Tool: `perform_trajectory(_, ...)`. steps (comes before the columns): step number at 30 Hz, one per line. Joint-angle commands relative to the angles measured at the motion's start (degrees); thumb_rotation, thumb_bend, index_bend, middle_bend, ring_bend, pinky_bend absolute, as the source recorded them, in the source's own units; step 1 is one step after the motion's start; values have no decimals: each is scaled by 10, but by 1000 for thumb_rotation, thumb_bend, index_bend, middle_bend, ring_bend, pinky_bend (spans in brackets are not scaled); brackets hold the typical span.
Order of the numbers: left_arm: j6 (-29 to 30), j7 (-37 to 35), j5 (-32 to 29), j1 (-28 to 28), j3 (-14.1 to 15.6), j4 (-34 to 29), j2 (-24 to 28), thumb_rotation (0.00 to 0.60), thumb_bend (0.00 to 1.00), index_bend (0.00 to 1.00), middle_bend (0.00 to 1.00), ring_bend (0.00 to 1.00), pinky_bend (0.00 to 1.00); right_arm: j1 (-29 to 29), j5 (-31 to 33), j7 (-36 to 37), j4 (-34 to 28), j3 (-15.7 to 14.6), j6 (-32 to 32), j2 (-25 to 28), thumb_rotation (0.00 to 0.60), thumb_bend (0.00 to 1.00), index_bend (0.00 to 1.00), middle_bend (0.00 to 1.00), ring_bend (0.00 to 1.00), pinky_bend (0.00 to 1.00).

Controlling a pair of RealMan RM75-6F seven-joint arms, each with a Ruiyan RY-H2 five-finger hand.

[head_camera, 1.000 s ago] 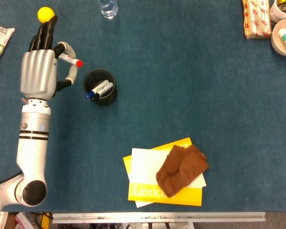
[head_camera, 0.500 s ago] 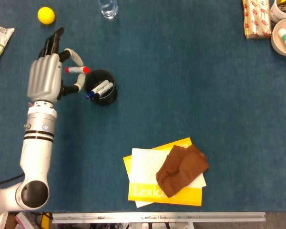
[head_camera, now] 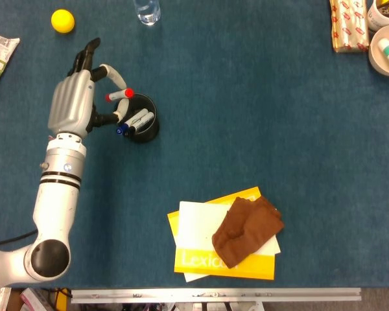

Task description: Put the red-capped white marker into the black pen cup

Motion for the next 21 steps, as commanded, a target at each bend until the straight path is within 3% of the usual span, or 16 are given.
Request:
perform_trajectory(1,5,-3,4,-4,1,-1,-3,600,347,604,0,0,158,0,0,0,0,0,0,0,600,0,126,223,135,296)
perform_trajectory(21,40,5,-44,-36,-4,-49,-24,600,358,608,0,0,158,0,-1,-1,-2,-1,1,1,600,0,126,223,135,296)
